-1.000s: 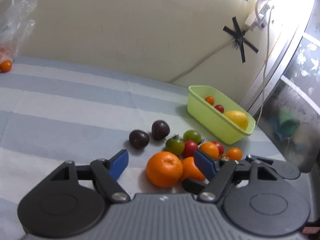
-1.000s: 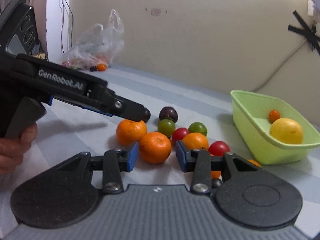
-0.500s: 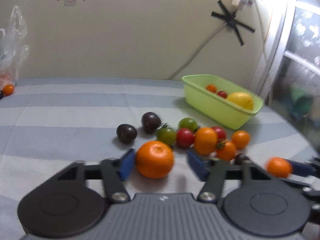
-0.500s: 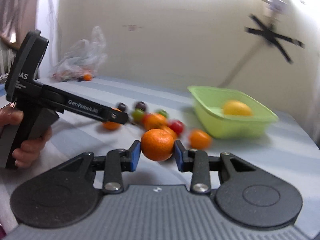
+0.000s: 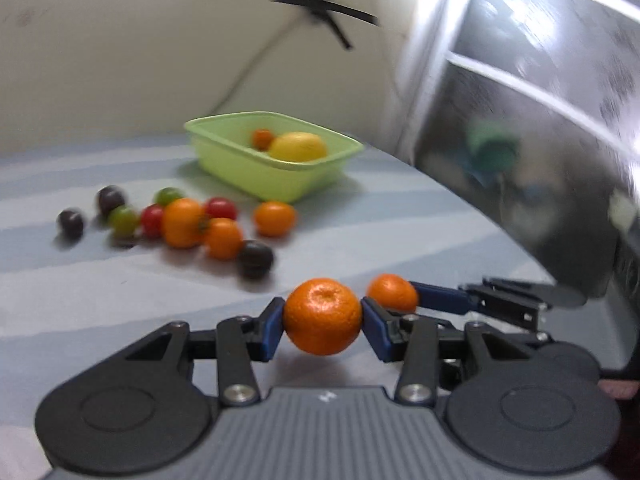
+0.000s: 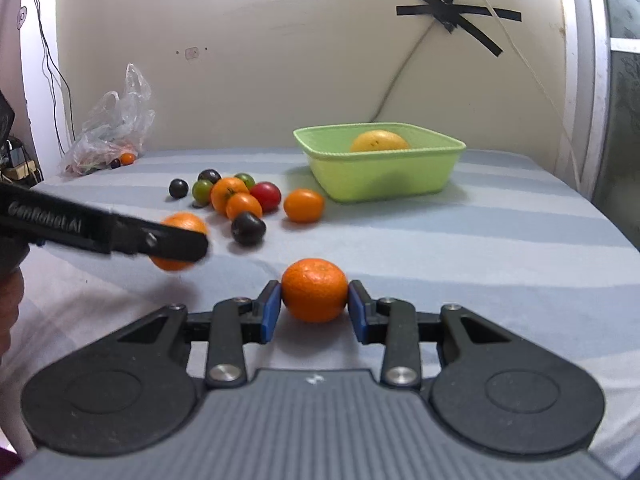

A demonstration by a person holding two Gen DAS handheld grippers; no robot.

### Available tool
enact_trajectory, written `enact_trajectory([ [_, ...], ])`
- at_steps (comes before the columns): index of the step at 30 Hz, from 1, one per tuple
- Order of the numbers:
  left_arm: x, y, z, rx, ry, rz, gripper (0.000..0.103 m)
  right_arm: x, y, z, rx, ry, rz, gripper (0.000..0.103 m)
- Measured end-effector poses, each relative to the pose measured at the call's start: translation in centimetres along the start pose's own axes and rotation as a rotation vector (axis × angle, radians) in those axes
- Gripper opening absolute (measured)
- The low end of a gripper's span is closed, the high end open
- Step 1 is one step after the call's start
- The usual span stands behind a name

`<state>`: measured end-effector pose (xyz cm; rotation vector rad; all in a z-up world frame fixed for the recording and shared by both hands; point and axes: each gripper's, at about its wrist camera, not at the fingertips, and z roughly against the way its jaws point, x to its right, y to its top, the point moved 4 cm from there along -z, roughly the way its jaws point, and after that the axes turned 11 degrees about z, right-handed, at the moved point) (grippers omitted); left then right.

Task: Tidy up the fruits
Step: 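Carry both mandarins into the green basket and open both tools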

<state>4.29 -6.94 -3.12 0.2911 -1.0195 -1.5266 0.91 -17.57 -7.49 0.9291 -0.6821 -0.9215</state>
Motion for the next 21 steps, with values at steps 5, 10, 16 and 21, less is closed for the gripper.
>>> enact_trajectory([
  [5, 0.7, -0.7, -1.2, -0.025, 0.047, -0.026, 0.047, -0.2, -0.6, 0.9, 0.011, 0.002, 0.027, 0.04],
  [10, 0.7, -0.9, -0.5, 0.009, 0.086, -0.06, 0.06, -0.4, -0.8, 0.7, 0.009, 0.03, 0.043, 0.043],
  [16, 0.7, -0.6, -1.1, -0.039, 0.029, -0.022, 0.042, 0.0, -0.7, 0.2, 0.0, 0.056, 0.031, 0.043],
  [21, 0.3, -0.5, -1.3, -0.053, 0.006, 0.02, 0.042, 0.2, -0.5, -0.2, -0.002, 0.067, 0.037, 0.043],
])
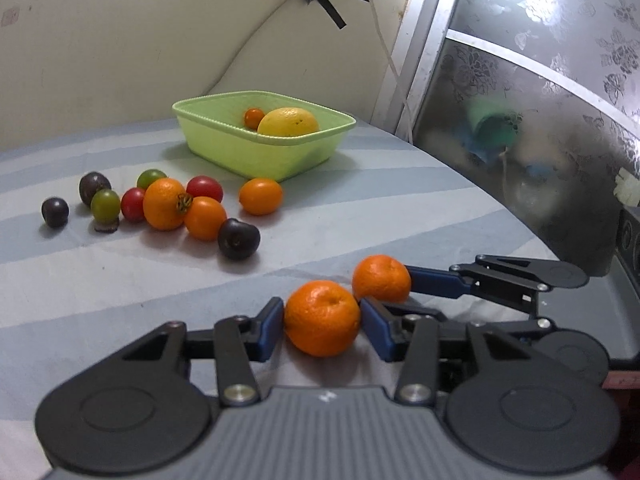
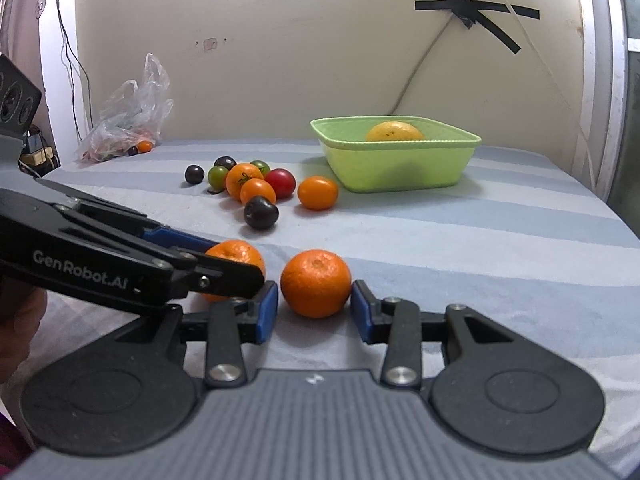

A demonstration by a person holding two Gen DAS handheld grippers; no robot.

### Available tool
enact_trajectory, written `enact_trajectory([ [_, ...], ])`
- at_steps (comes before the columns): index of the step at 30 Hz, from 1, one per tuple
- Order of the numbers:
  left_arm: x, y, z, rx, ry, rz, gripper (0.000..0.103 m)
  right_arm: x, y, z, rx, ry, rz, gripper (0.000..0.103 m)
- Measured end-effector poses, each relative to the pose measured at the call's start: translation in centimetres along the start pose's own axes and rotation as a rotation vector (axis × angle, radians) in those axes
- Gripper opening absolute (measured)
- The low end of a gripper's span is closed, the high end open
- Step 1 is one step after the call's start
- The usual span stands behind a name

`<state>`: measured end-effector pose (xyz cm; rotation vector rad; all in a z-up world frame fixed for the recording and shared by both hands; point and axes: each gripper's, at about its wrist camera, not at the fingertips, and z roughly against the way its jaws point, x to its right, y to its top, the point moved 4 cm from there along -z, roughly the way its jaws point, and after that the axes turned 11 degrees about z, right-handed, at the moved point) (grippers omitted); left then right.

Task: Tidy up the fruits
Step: 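Carry both mandarins into the green basket and open both tools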

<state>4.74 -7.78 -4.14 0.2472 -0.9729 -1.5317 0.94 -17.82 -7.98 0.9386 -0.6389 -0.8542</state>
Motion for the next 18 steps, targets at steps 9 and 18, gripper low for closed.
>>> enact_trajectory([
  [9, -1.5, 10.8, -0.5, 0.11, -0.061, 0.039, 0.041, 4.5, 4.2, 0.0, 0.121, -0.054, -0.012, 0.039],
  [18, -4.4, 18.6, -8.8, 0.124, 0.065, 0.068, 0.042, 11.1, 9.2, -8.4, 0.112, -0.202, -0.051, 0.039],
])
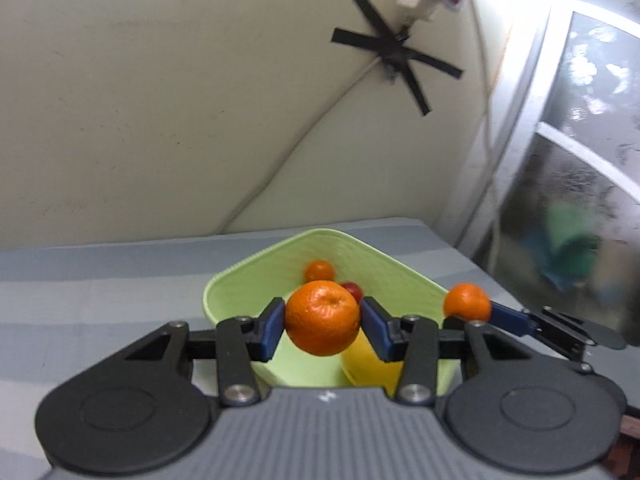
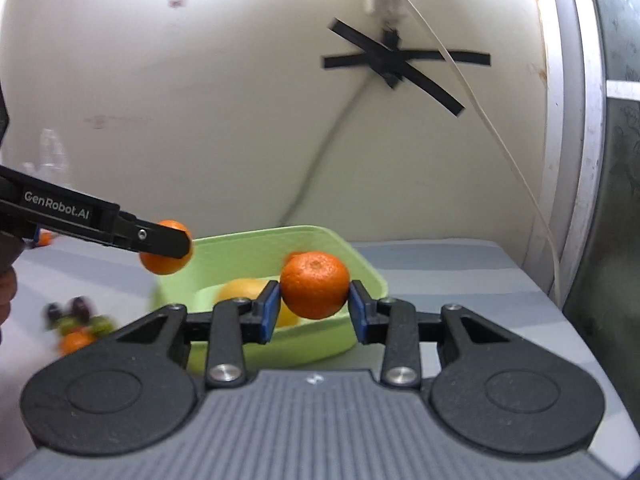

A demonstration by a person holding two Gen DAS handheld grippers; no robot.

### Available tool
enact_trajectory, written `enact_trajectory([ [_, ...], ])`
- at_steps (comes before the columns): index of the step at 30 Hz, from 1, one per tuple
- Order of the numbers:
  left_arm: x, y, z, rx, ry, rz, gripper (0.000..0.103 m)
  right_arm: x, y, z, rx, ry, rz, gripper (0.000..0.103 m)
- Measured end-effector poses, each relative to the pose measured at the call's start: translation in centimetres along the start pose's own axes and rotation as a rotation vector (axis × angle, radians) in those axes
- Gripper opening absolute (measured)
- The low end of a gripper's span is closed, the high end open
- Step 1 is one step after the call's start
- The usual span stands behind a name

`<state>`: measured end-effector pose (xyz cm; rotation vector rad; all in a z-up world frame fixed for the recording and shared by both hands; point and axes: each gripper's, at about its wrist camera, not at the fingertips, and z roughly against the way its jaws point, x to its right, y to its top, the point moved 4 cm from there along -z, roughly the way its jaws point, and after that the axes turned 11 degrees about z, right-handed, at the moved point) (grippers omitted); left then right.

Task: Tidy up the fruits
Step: 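Carry both mandarins into the green basket and open both tools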

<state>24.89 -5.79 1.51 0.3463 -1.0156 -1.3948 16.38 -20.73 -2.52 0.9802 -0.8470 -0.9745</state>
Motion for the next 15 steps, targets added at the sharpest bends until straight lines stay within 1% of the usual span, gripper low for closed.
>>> enact_trajectory([
  [2, -0.2, -0.1, -1.0, -0.01, 0.015, -0.003, 0.042, 0.5, 0.0, -1.4, -0.01, -0.022, -0.008, 0.04],
  [7, -0.4, -1.2, -2.9, -0.024, 0.069, -0.02, 0.043, 0.2, -0.5, -2.5, -0.005, -0.023, -0.004, 0.041],
  [8, -0.4, -1.3, -2.9, -0.02, 0.07, -0.017, 0.045, -0.1, -0.7, -2.5, -0.006, -0.023, 0.003, 0.041],
  [9, -0.5, -1.4, -2.8, -0.013, 0.068, -0.011, 0.048, -0.2, -0.7, -2.5, 0.0, -0.028, 0.013, 0.042],
  [10, -0.5, -1.4, -2.6, -0.006, 0.066, -0.003, 0.049, -0.3, -0.7, -2.4, 0.006, -0.046, 0.015, 0.043],
  [12, -0.3, -1.3, -1.6, 0.009, 0.054, 0.01, 0.048, -0.2, -0.4, -2.1, 0.025, -0.054, 0.012, 0.043],
  [15, 0.2, -1.0, 1.4, 0.061, 0.018, 0.015, 0.048, 0.0, 0.1, -0.7, 0.053, -0.06, -0.019, 0.043],
])
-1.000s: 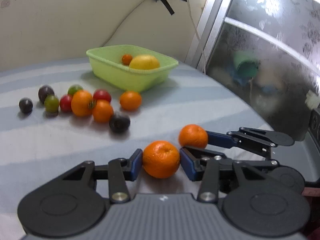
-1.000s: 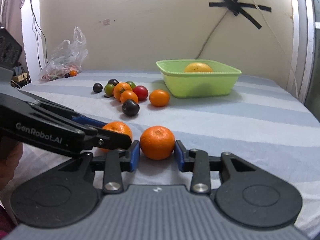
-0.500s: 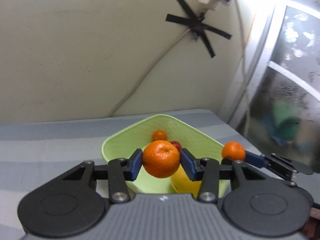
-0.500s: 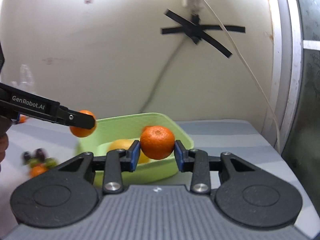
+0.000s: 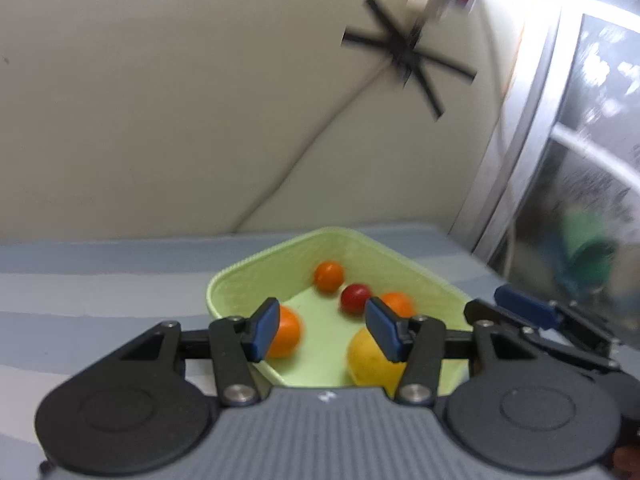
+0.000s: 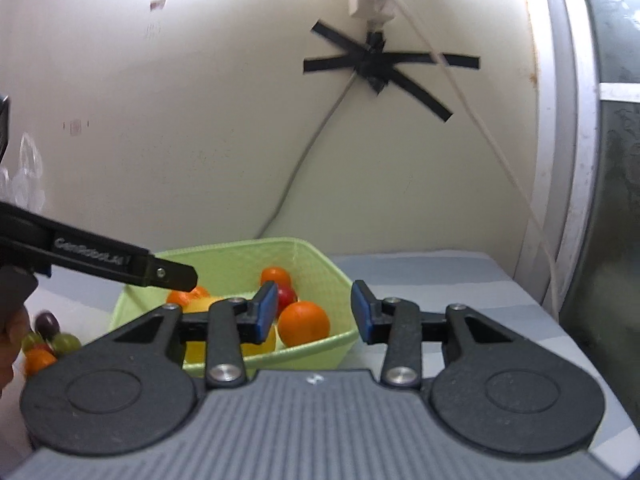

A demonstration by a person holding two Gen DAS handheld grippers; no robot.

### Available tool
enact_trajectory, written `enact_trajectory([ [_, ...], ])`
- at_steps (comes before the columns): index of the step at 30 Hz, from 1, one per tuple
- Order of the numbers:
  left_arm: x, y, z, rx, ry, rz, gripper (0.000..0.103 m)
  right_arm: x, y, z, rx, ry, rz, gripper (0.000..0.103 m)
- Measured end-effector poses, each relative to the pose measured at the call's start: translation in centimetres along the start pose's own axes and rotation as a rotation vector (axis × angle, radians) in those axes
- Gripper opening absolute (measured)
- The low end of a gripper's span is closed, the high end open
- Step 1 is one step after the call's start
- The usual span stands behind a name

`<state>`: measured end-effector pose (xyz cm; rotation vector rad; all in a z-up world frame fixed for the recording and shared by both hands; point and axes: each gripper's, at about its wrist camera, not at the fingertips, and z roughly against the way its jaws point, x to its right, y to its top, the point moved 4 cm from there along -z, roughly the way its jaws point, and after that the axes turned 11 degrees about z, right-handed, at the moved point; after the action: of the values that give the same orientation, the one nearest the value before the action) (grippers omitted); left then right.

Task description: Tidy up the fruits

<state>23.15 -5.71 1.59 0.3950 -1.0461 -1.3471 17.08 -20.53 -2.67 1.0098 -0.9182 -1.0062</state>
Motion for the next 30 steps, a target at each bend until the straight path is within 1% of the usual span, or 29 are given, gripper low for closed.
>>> enact_trajectory([
  [4, 0.0, -0.9, 5.4, 0.067, -0.058, -0.002, 0.049, 0.7, 0.3, 3.2, 0.043, 0.023, -0.081, 0.043],
  [7, -1.3, -2.6, 8.8, 0.084, -0.067, 0.008, 0.049, 0.9, -0.6, 5.8, 0.057, 0.065, -0.162, 0.043],
  [9, -3.1, -4.2, 10.8, 0.09, -0.04, 0.015, 0.049, 0.5, -1.5, 7.0, 0.046, 0.092, -0.188, 0.043],
  [11, -5.2, -5.7, 12.2, 0.086, 0.023, 0.018, 0.049, -0.4, -2.5, 7.8, 0.015, 0.125, -0.204, 0.043],
  [13, -7.3, -7.0, 13.0, 0.061, 0.077, 0.037, 0.049, -1.6, -3.4, 8.5, -0.016, 0.158, -0.207, 0.042],
  [16, -9.4, -8.8, 13.3, 0.013, 0.14, 0.052, 0.049, -3.8, -4.2, 9.2, -0.046, 0.191, -0.165, 0.041],
  [17, -9.8, -9.3, 13.4, 0.006, 0.143, 0.055, 0.049, -4.6, -4.3, 9.0, -0.057, 0.201, -0.147, 0.038],
  [20, -10.3, -10.1, 13.3, -0.012, 0.113, 0.073, 0.049, -6.8, -4.5, 8.7, -0.086, 0.242, -0.099, 0.038],
  [25, -10.1, -9.5, 12.5, -0.008, 0.051, 0.088, 0.049, -9.8, -3.5, 7.7, -0.11, 0.313, -0.018, 0.038],
  [28, -10.4, -9.5, 12.8, 0.002, 0.019, 0.113, 0.049, -11.7, -2.4, 7.0, -0.106, 0.346, 0.072, 0.038],
  [30, -10.7, -9.5, 12.8, 0.007, 0.008, 0.135, 0.049, -12.9, -2.0, 6.2, -0.106, 0.342, 0.137, 0.038],
])
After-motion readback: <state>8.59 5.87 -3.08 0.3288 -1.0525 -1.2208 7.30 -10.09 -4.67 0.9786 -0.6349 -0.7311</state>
